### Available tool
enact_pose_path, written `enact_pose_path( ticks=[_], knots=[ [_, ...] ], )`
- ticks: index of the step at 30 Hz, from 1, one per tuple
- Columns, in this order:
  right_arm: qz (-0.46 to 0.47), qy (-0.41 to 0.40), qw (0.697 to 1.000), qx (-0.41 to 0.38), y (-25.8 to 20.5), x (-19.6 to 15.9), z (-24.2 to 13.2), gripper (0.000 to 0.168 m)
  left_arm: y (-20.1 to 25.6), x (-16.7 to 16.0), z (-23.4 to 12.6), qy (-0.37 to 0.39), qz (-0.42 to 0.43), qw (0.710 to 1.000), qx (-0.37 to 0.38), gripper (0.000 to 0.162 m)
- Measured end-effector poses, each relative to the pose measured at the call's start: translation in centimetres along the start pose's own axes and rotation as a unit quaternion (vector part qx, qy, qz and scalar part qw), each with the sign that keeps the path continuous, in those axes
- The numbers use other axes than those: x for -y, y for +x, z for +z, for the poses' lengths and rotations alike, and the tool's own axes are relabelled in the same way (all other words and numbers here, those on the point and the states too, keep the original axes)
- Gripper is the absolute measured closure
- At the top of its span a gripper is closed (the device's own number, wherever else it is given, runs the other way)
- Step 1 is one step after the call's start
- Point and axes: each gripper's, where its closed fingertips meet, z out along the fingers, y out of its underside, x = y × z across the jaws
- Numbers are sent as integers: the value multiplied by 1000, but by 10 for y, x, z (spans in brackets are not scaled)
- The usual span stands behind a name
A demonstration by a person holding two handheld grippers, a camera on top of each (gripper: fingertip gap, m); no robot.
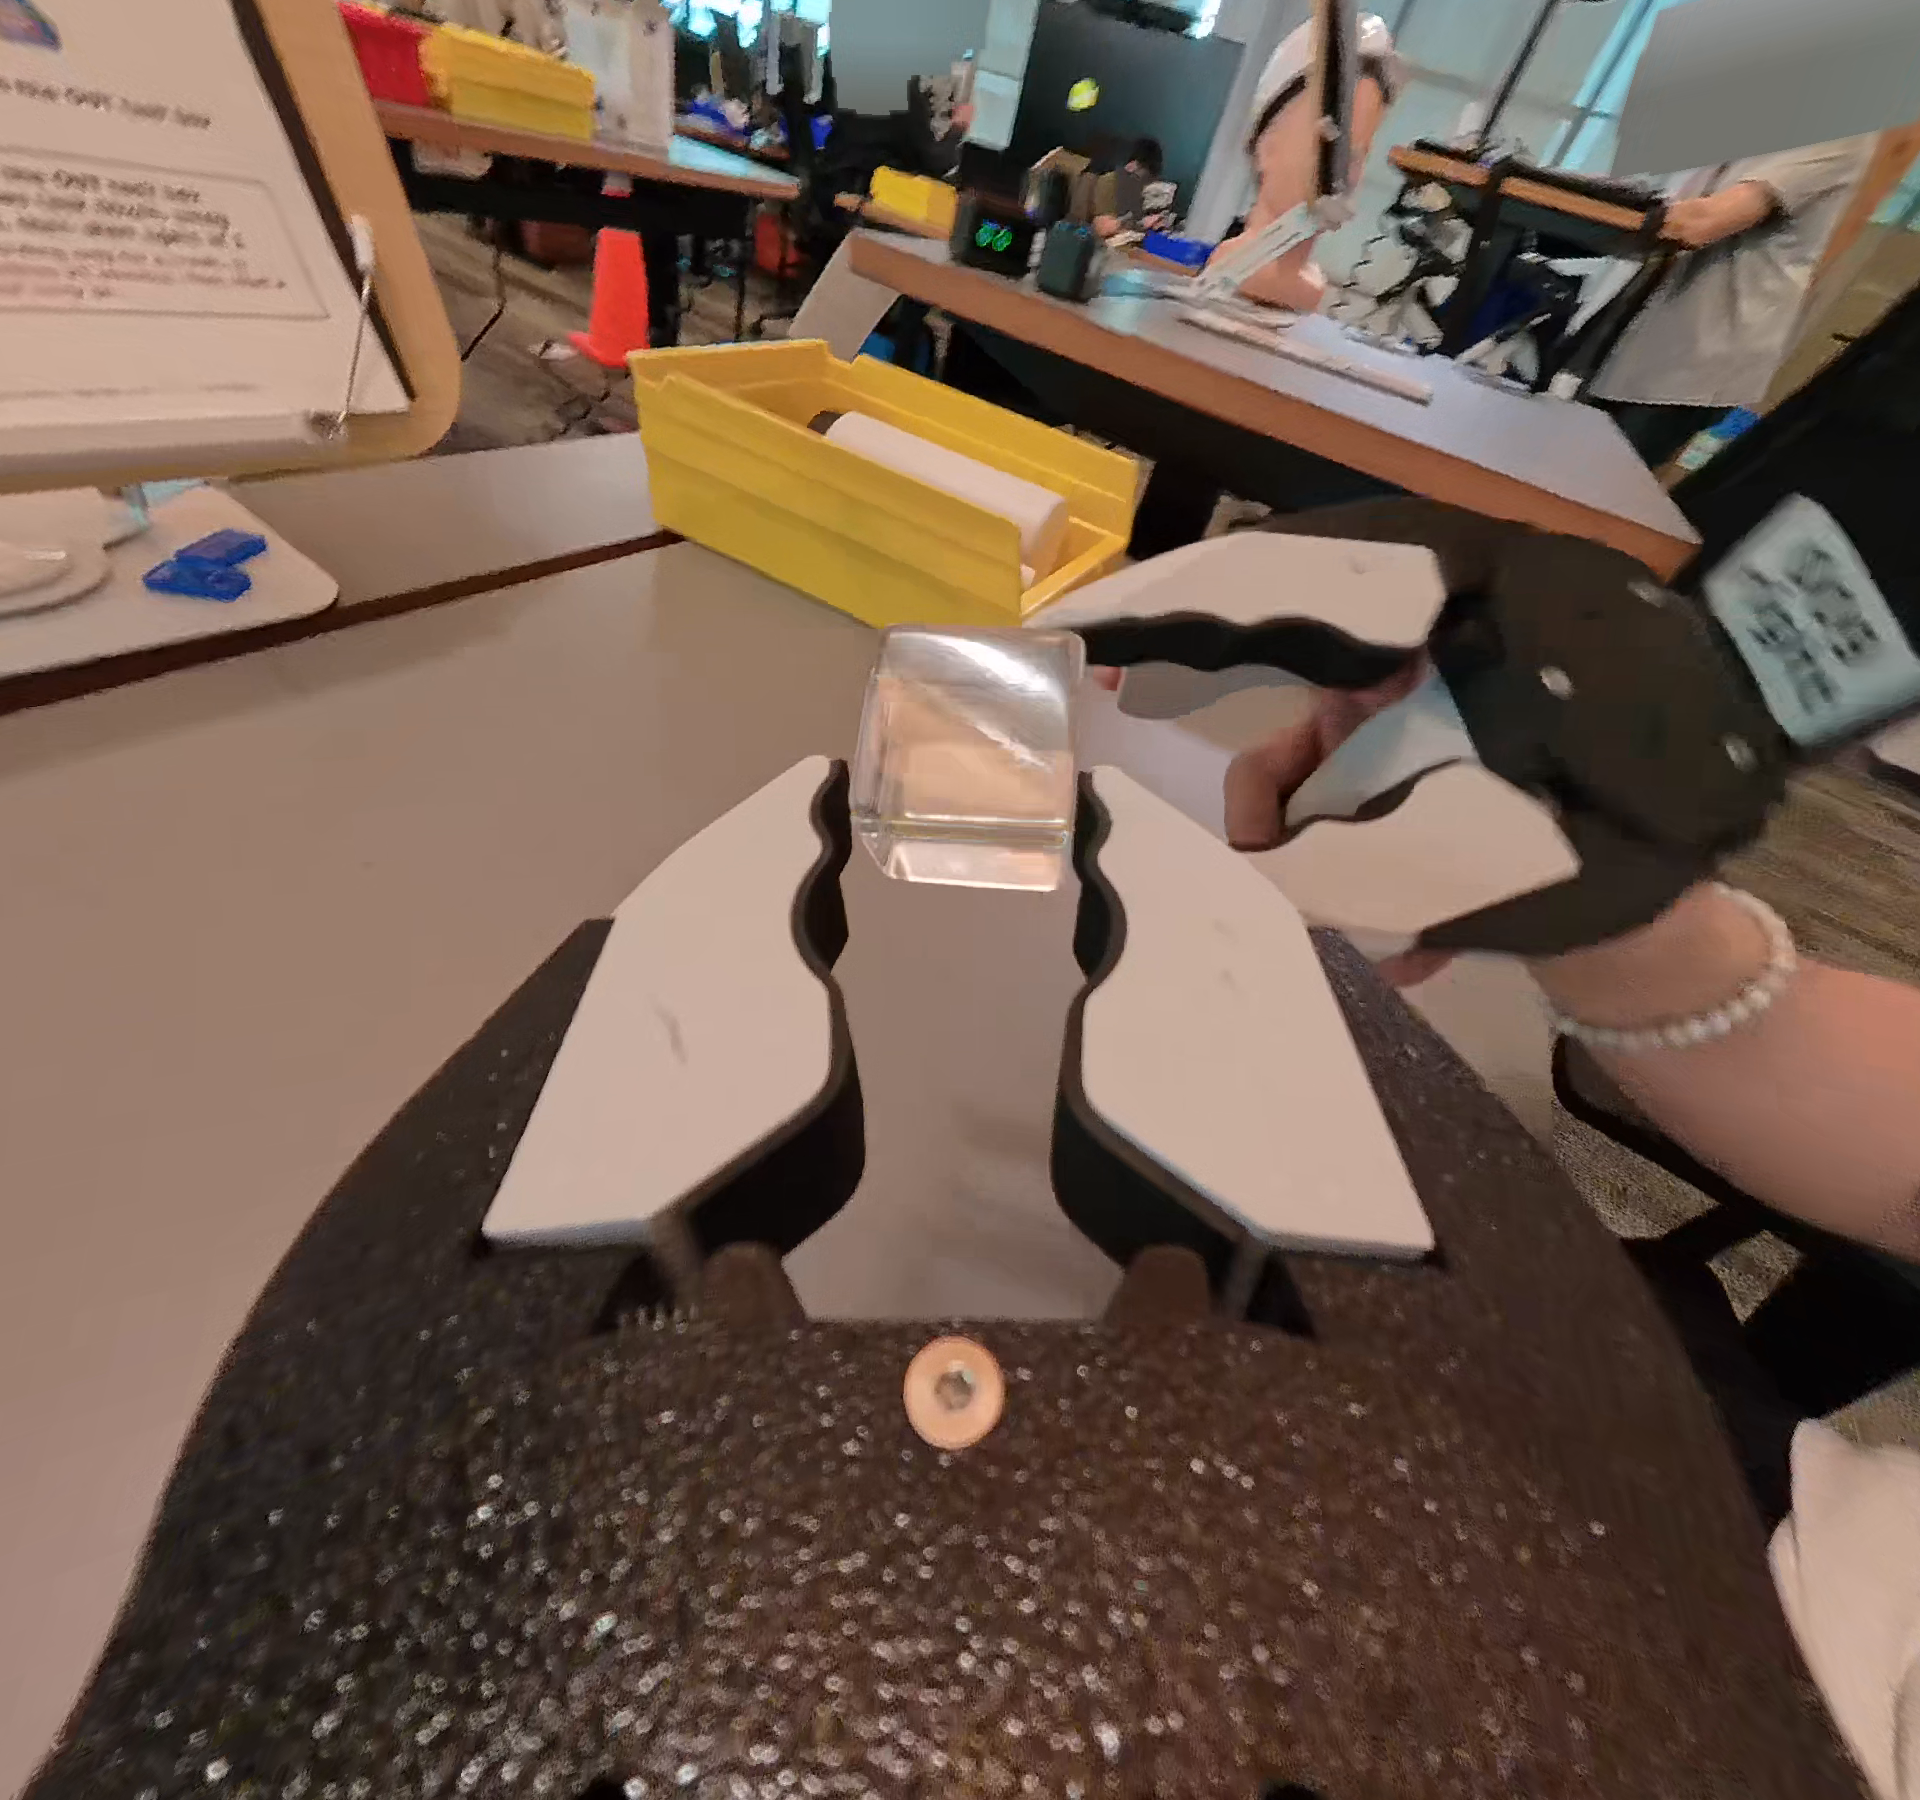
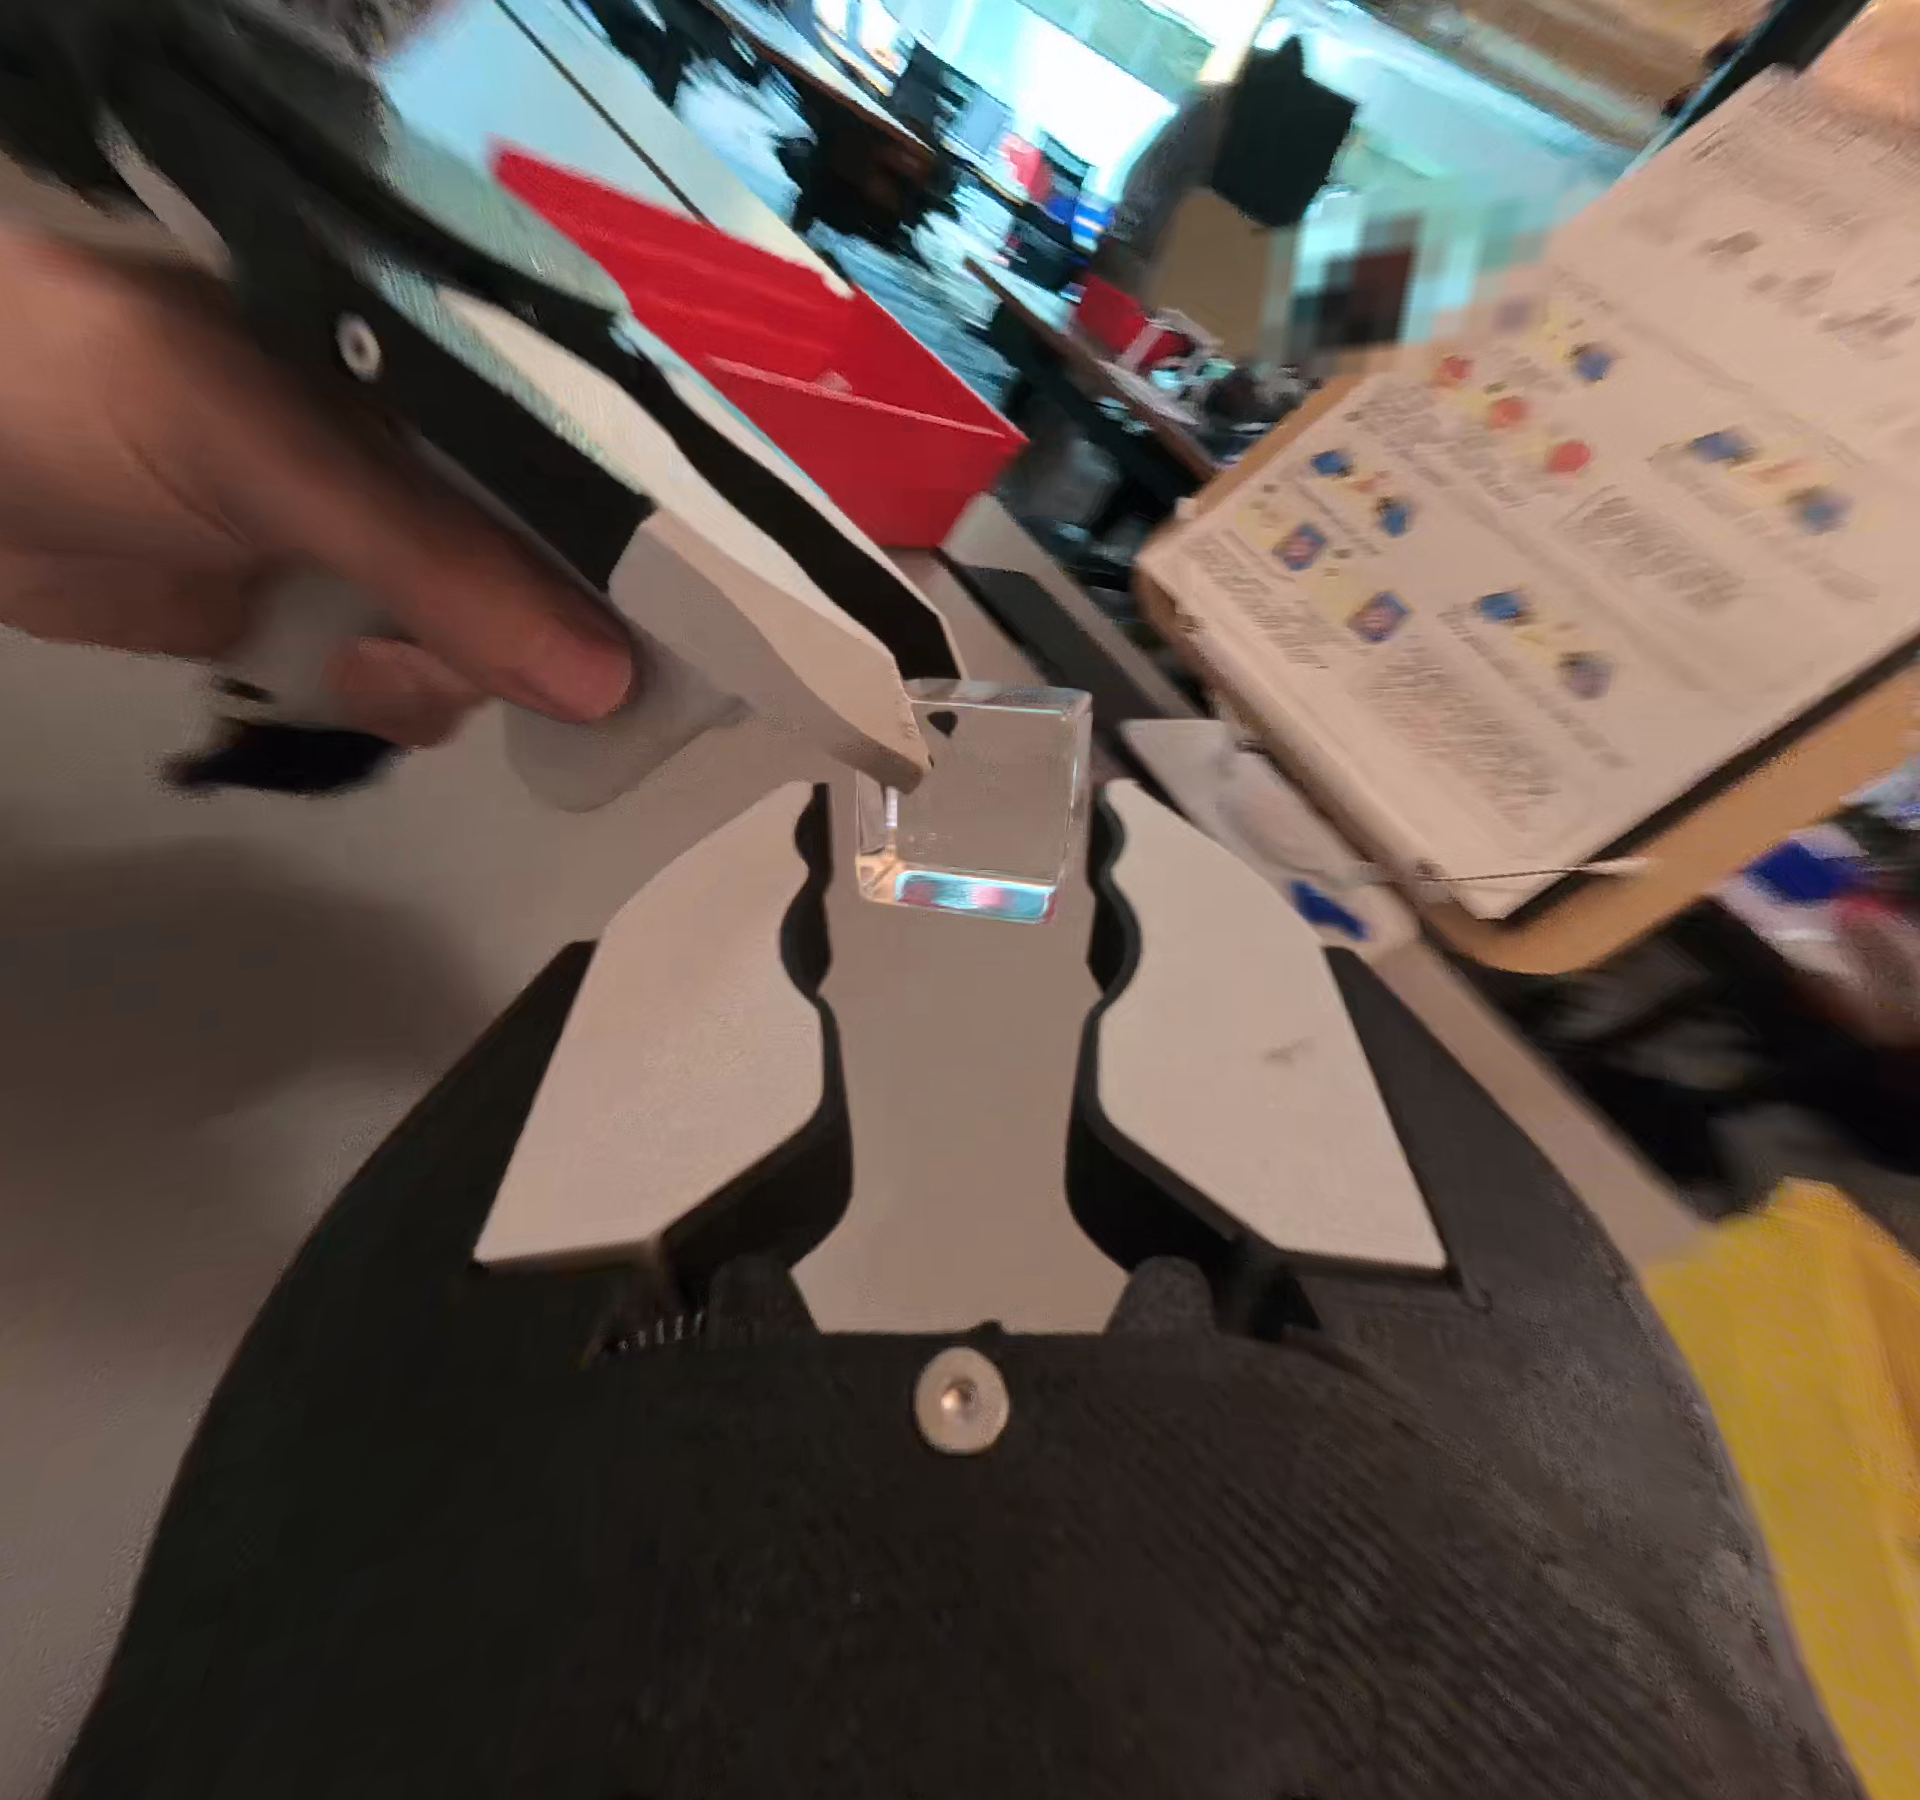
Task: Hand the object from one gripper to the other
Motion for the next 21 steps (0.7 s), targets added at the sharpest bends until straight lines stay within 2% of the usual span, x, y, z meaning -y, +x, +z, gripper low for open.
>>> enact_pose_path(
  ticks=[1,3,5,7,9,10,11,17,20,21],
  knots=[
    [56,16,998,39,-1,4,-3,109,0,3,-3,9,10,1000,-18,122],
    [192,55,973,115,1,15,-12,90,4,6,-10,24,28,997,-73,121],
    [328,102,922,180,9,25,-21,88,15,6,-20,41,45,987,-147,121],
    [440,112,844,286,2,28,-30,89,26,3,-32,51,64,973,-217,121],
    [519,93,747,404,-16,28,-40,95,35,-2,-41,57,91,960,-260,121],
    [541,91,711,440,-22,28,-42,98,38,-5,-43,54,102,955,-273,121],
    [555,91,689,457,-28,27,-41,101,42,-8,-45,52,110,950,-287,121],
    [593,71,589,544,-65,29,-38,104,60,-16,-50,76,135,926,-344,122],
    [601,86,571,552,-69,32,-37,108,63,-16,-51,93,129,920,-358,122],
    [596,99,580,546,-67,33,-35,110,61,-14,-51,98,129,921,-354,122]
  ],
)
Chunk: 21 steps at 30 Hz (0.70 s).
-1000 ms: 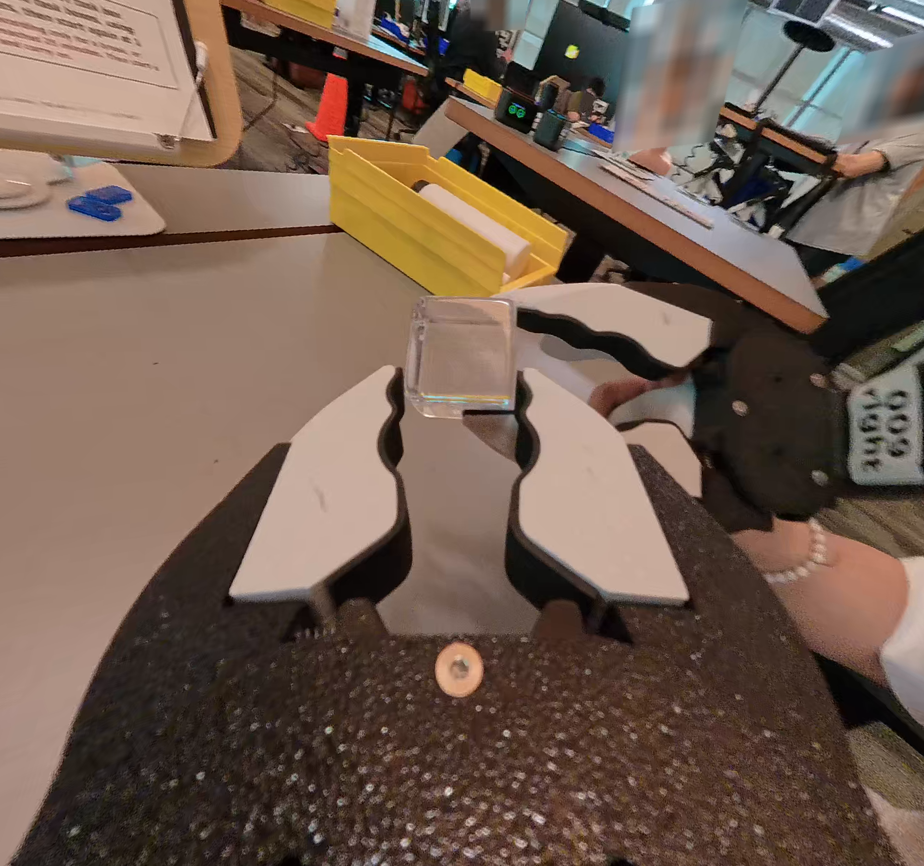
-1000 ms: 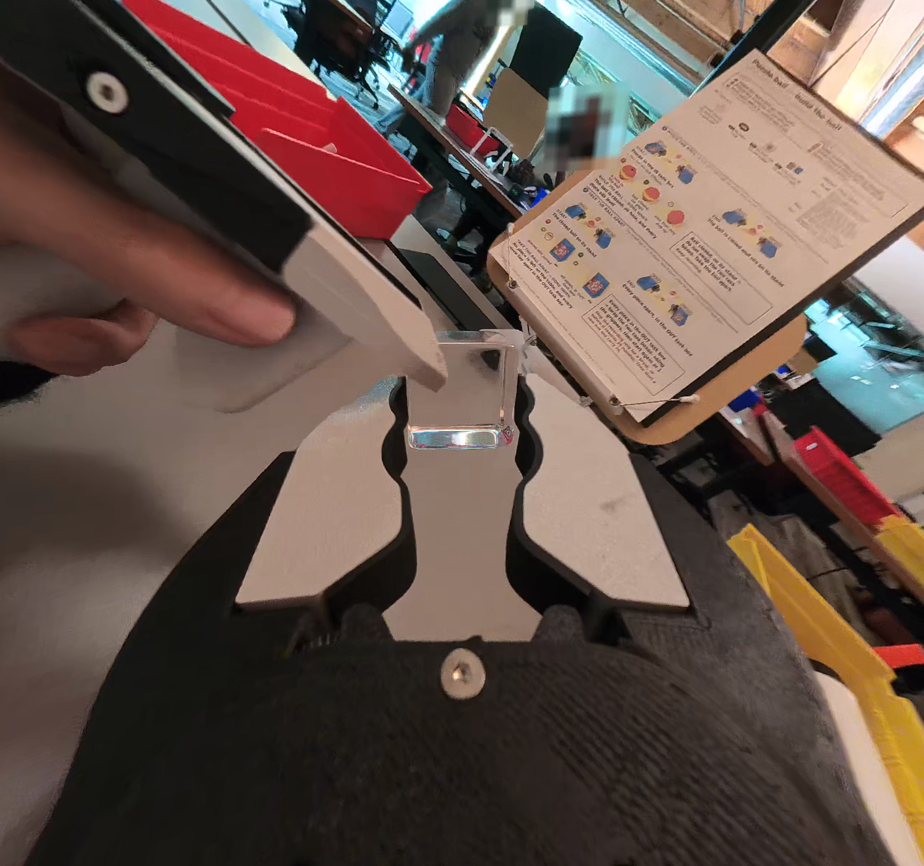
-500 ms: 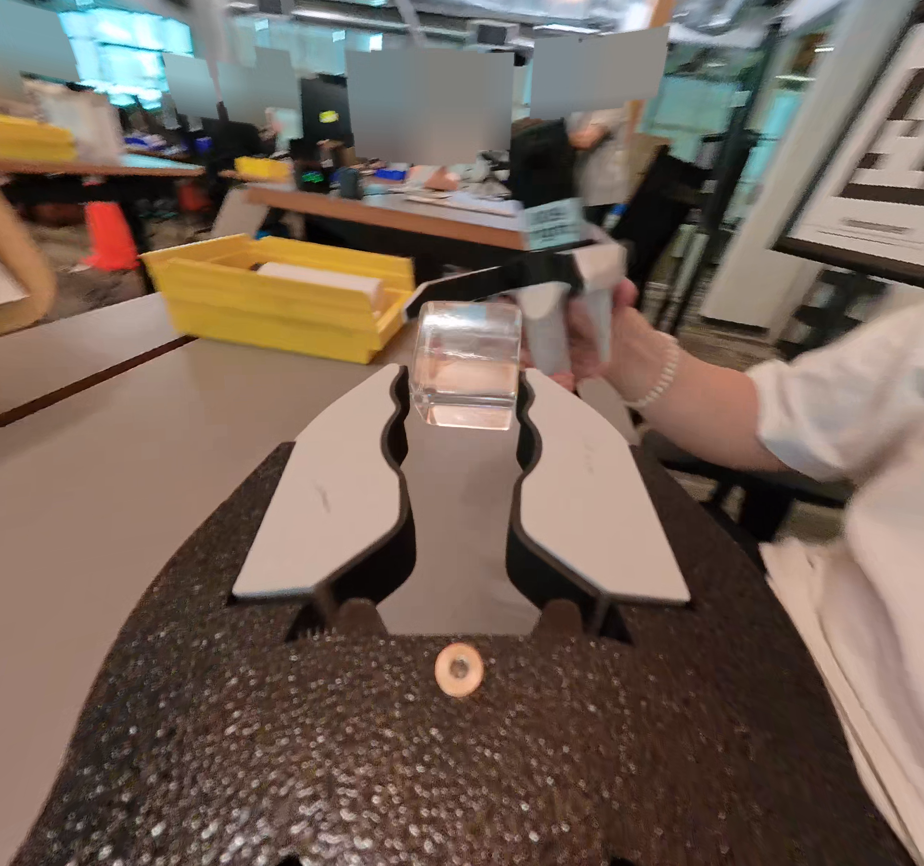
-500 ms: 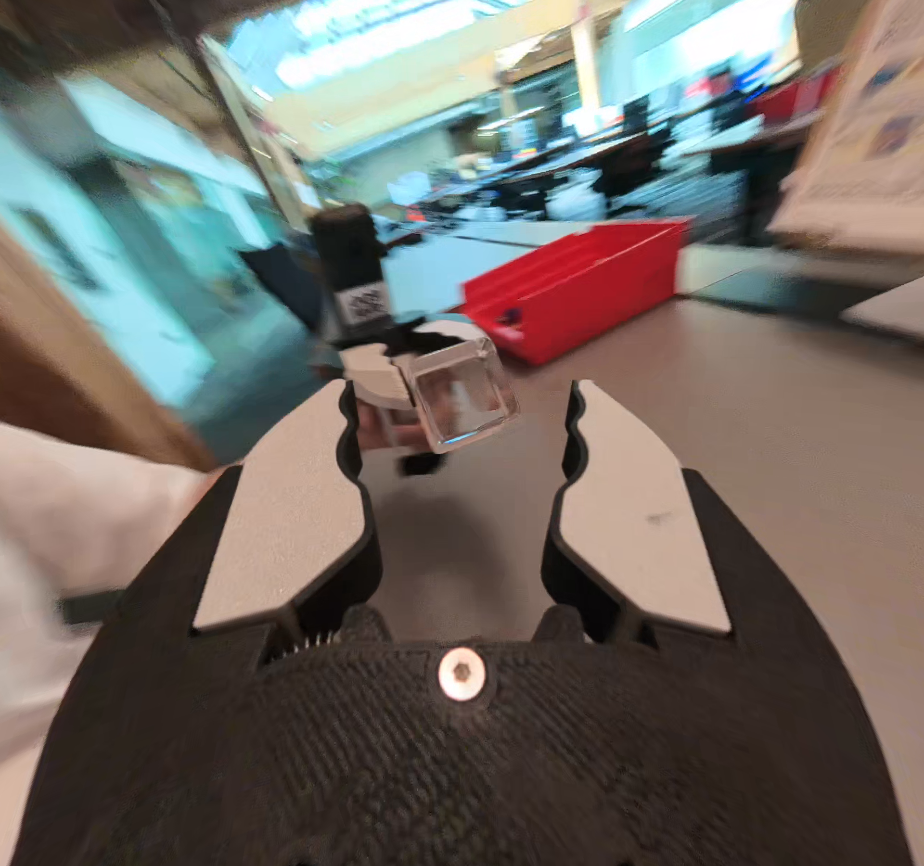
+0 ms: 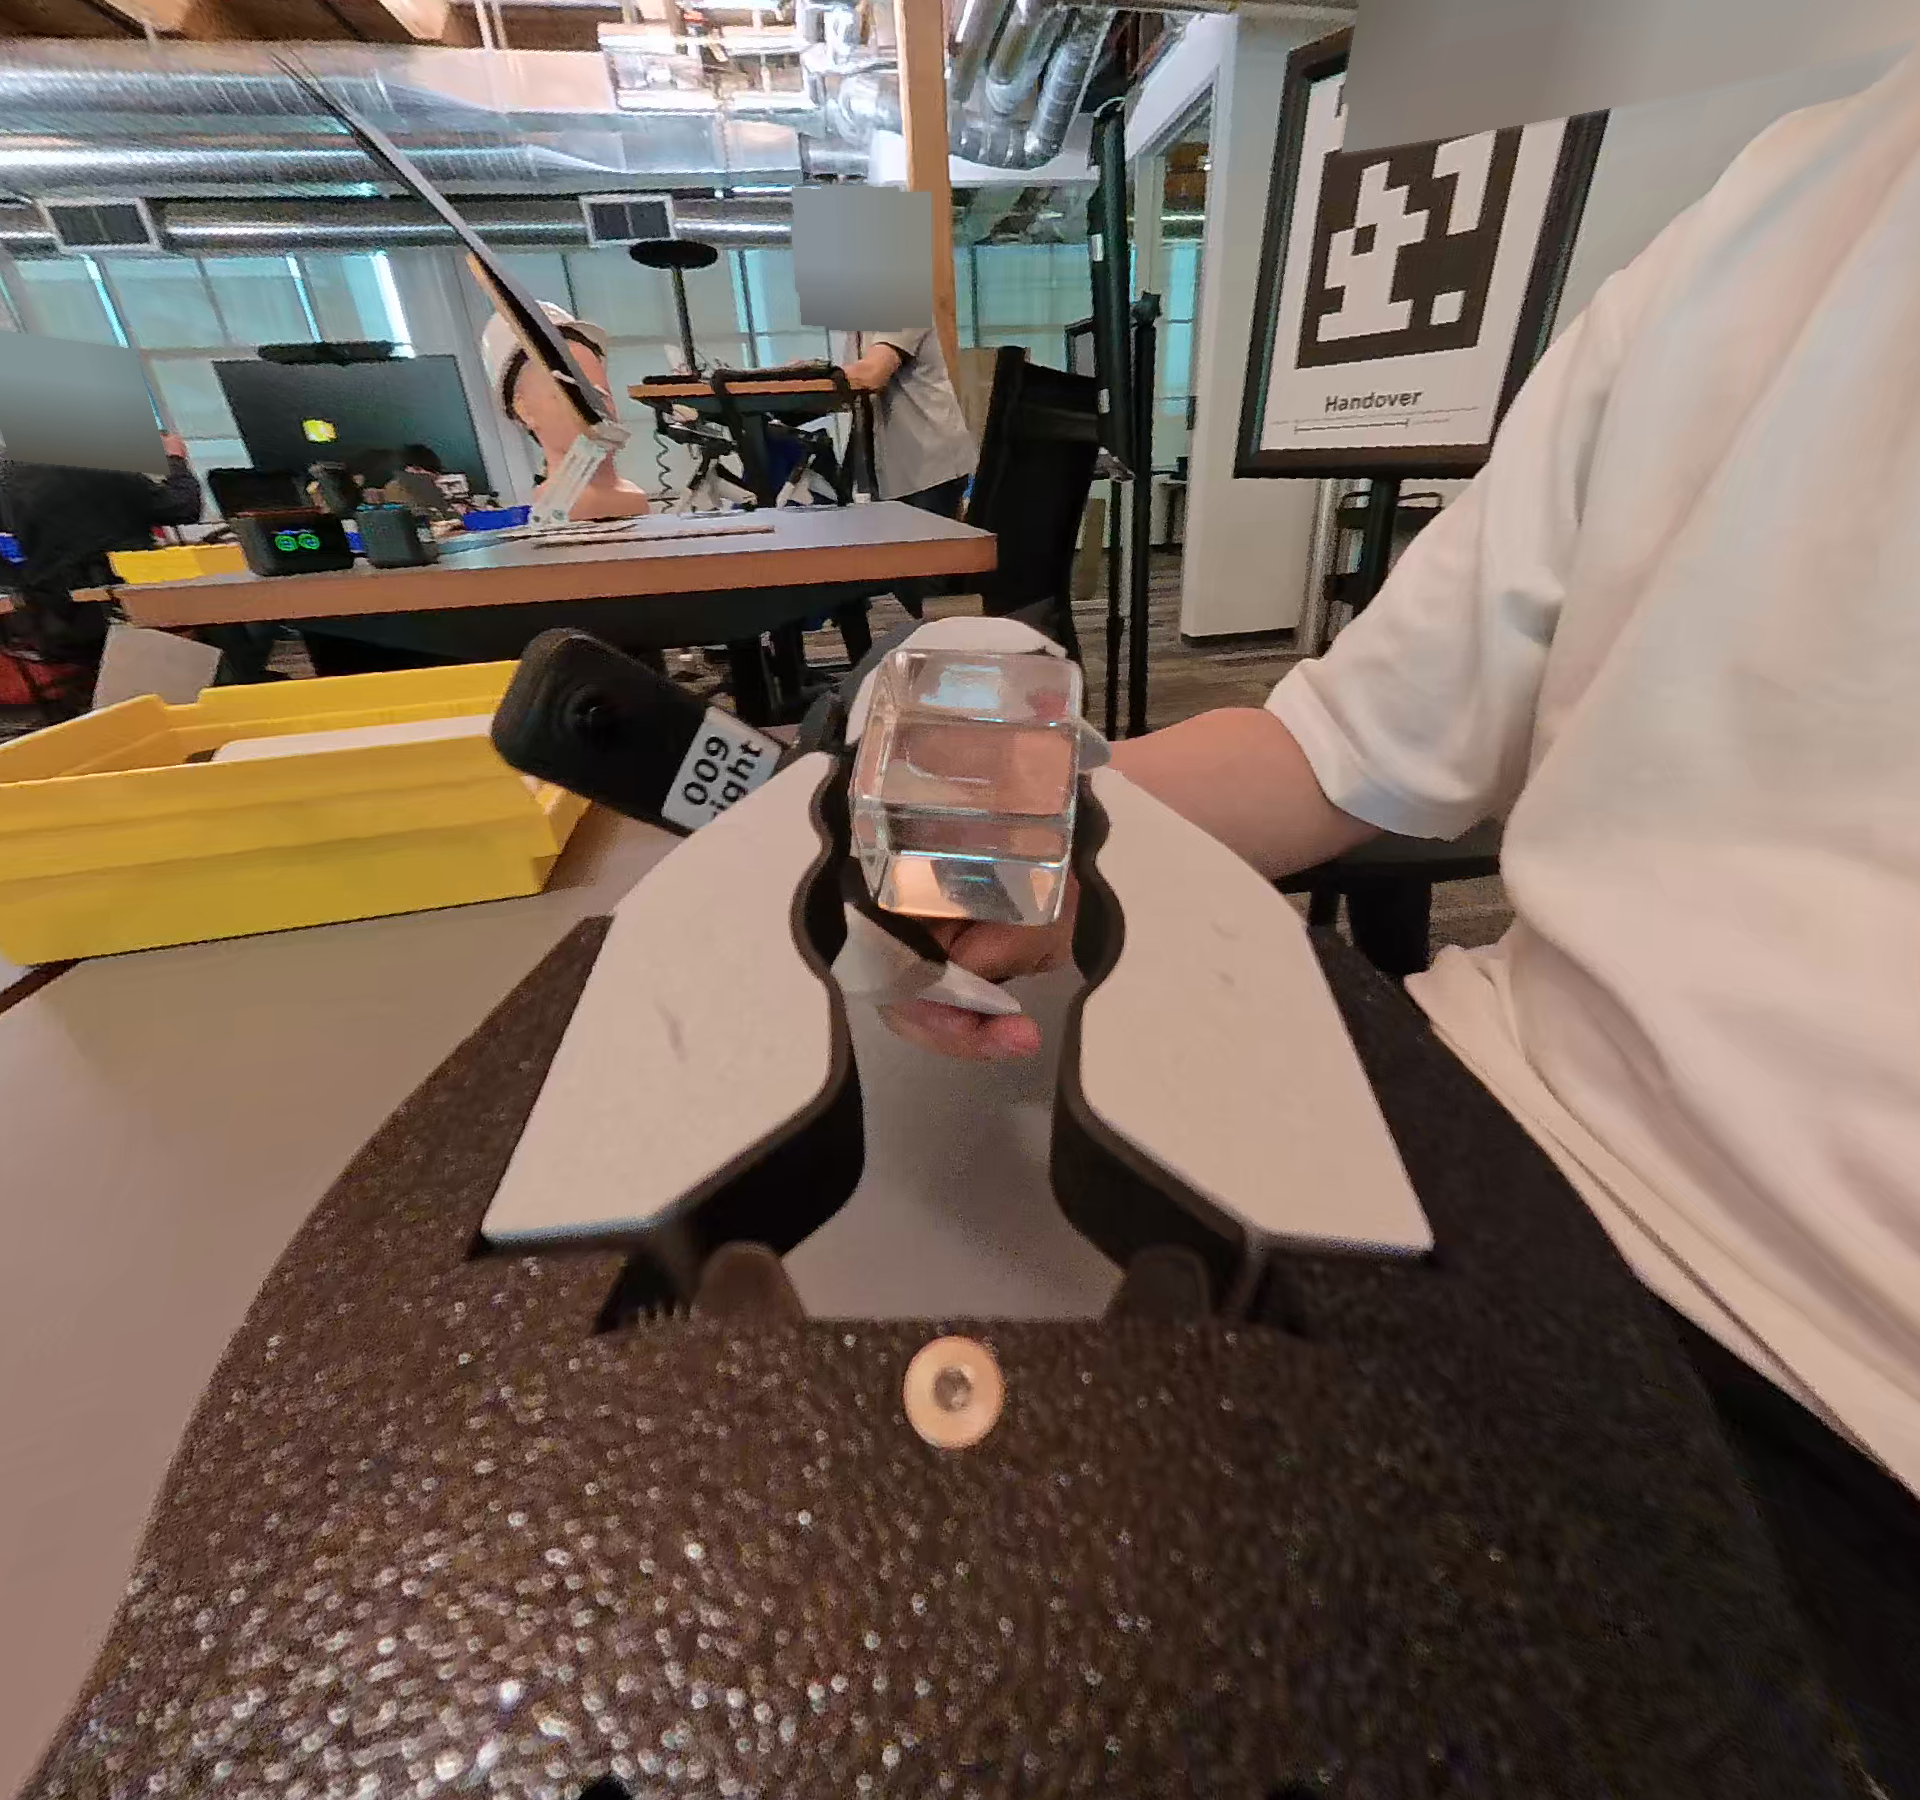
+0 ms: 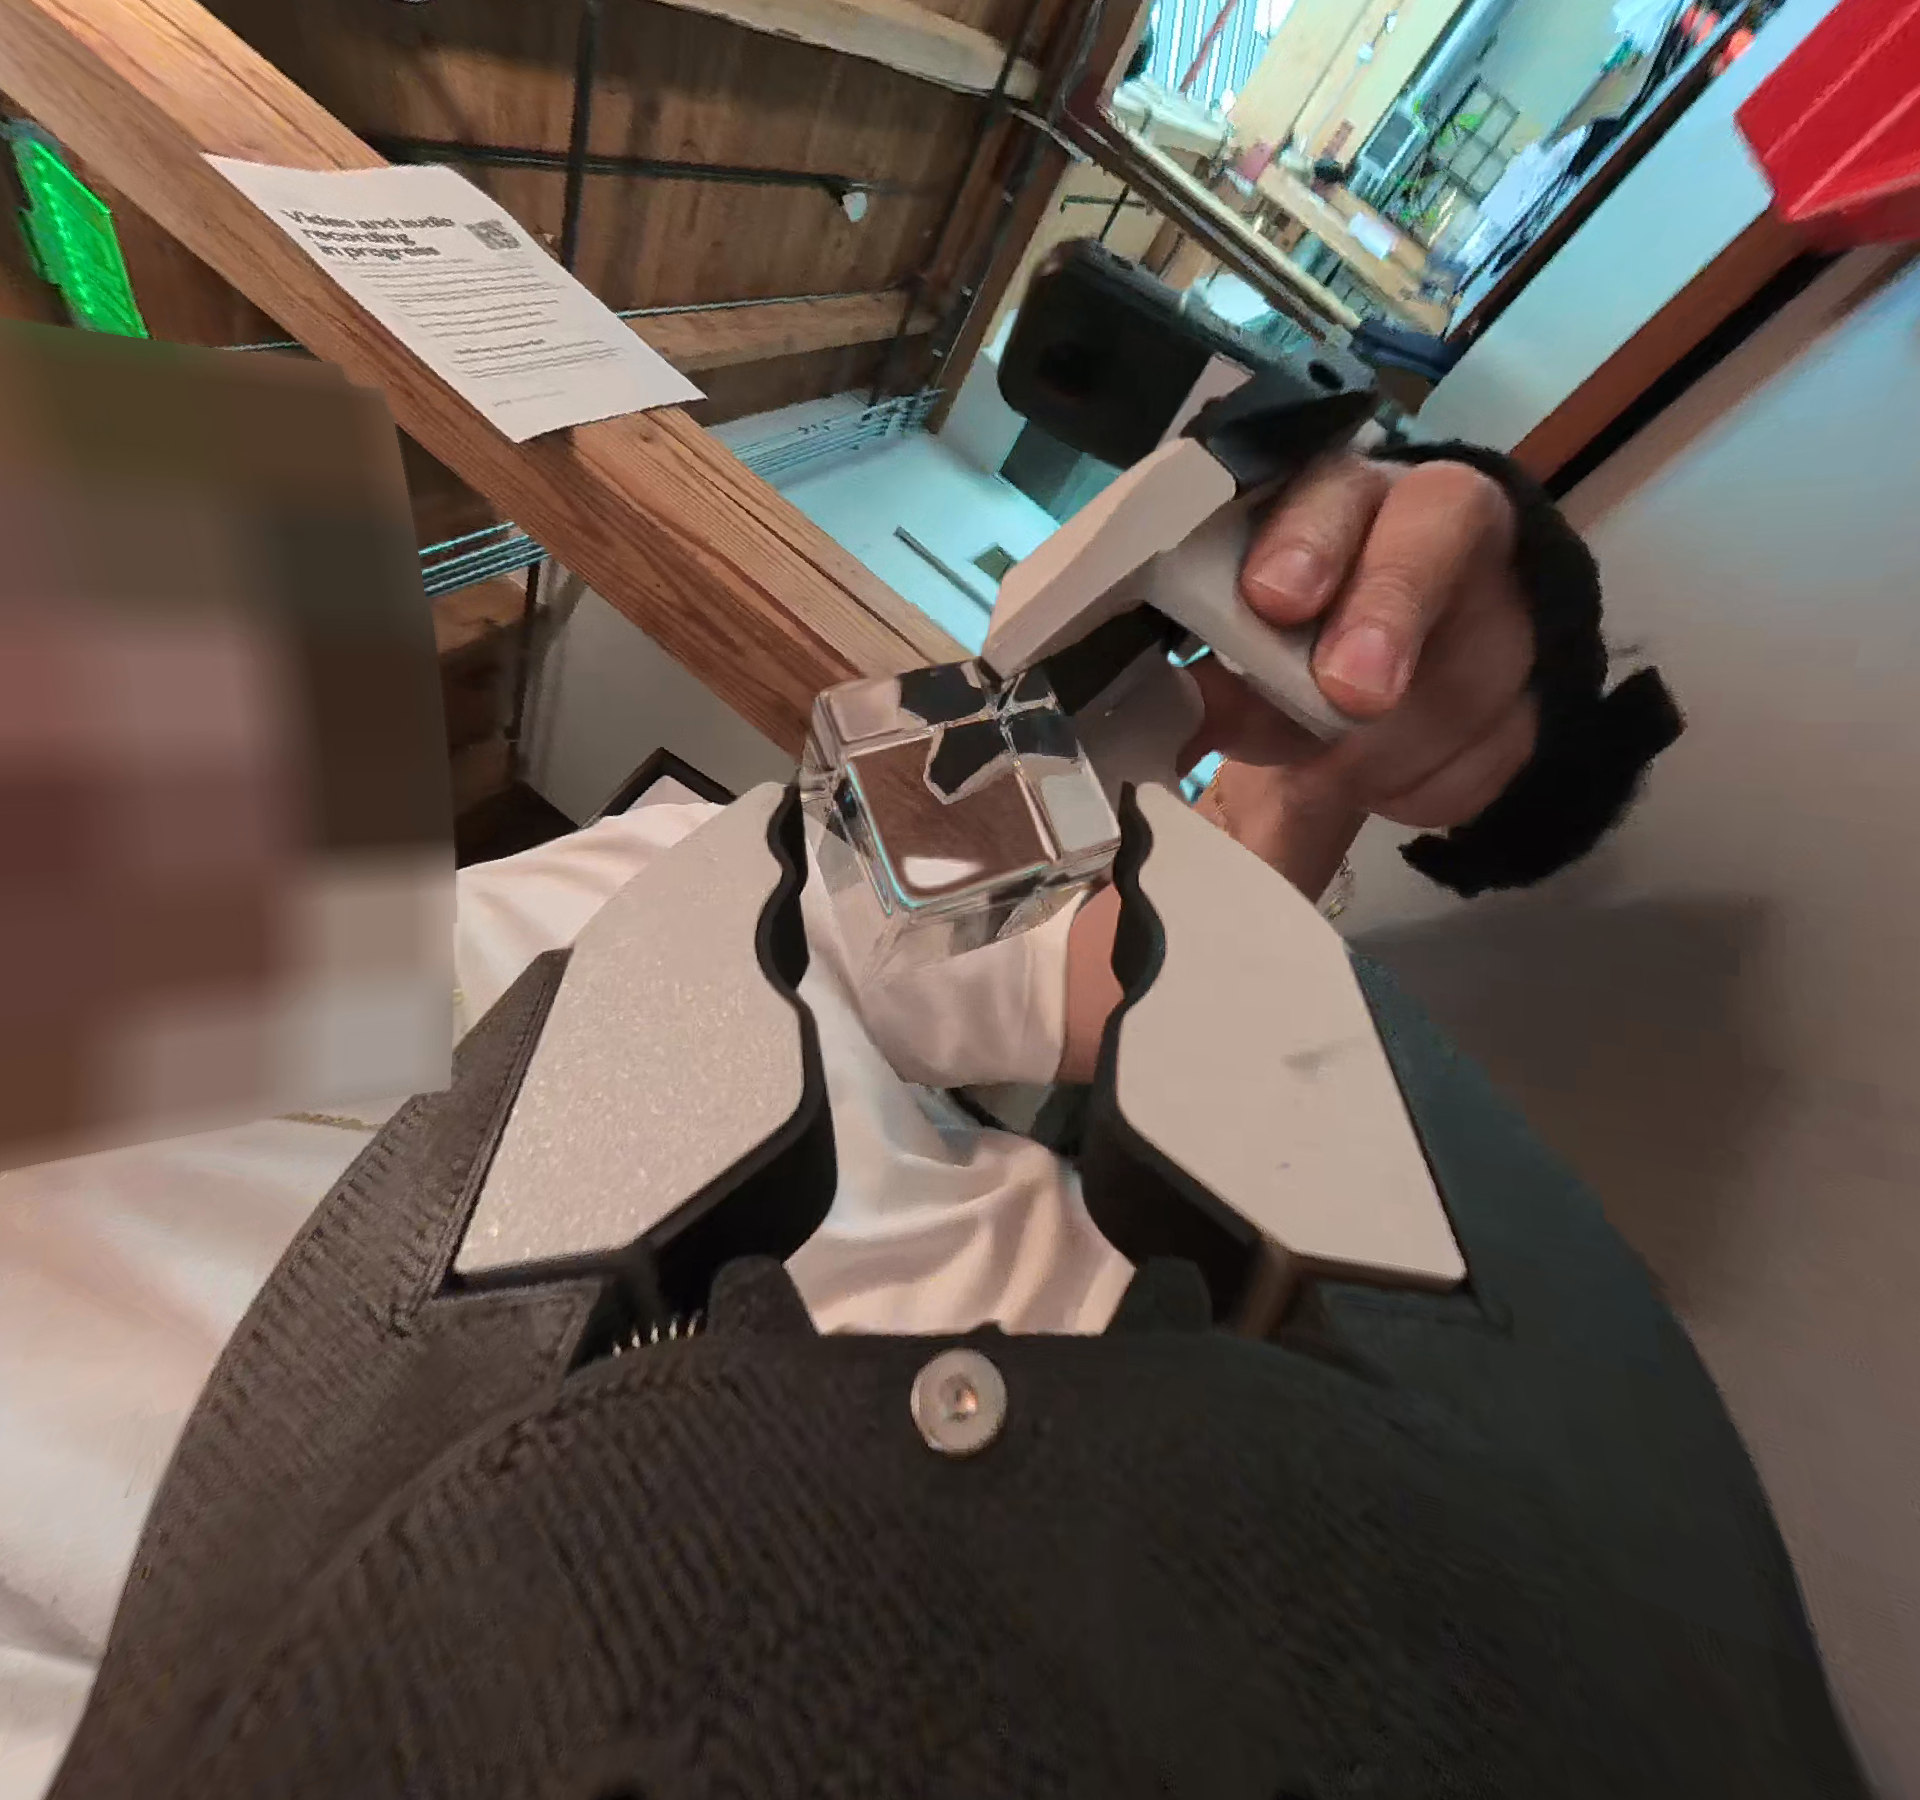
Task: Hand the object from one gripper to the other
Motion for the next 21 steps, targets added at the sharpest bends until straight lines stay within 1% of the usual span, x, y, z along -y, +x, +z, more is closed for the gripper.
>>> enact_pose_path(
  ticks=[2,4,6,7,9,11,13,15,16,18,21],
  knots=[
    [-20,12,1000,-9,2,5,-1,112,-3,0,-2,-8,12,1000,15,122],
    [-40,27,998,-30,5,13,-3,114,-11,-2,-4,-30,23,998,51,120],
    [-105,31,989,-98,14,21,-11,116,-23,-2,-6,-55,11,993,100,116],
    [-142,26,979,-146,21,25,-16,116,-28,1,-6,-58,-6,991,120,114],
    [-227,13,947,-225,29,32,-27,117,-39,8,-6,-53,-51,985,157,110],
    [-285,6,917,-279,32,39,-33,118,-42,8,-3,-68,-87,979,173,108],
    [-327,2,891,-316,32,45,-36,118,-40,-1,1,-111,-90,974,177,107],
    [-364,-5,866,-342,30,48,-38,118,-40,-10,2,-151,-87,966,190,105],
    [-372,-15,862,-344,28,47,-37,118,-39,-12,3,-163,-86,964,191,104],
    [-381,-26,857,-345,26,45,-35,119,-40,-16,3,-178,-86,960,200,104],
    [-376,-36,864,-332,25,40,-31,119,-38,-23,4,-190,-89,959,189,104]
  ],
)
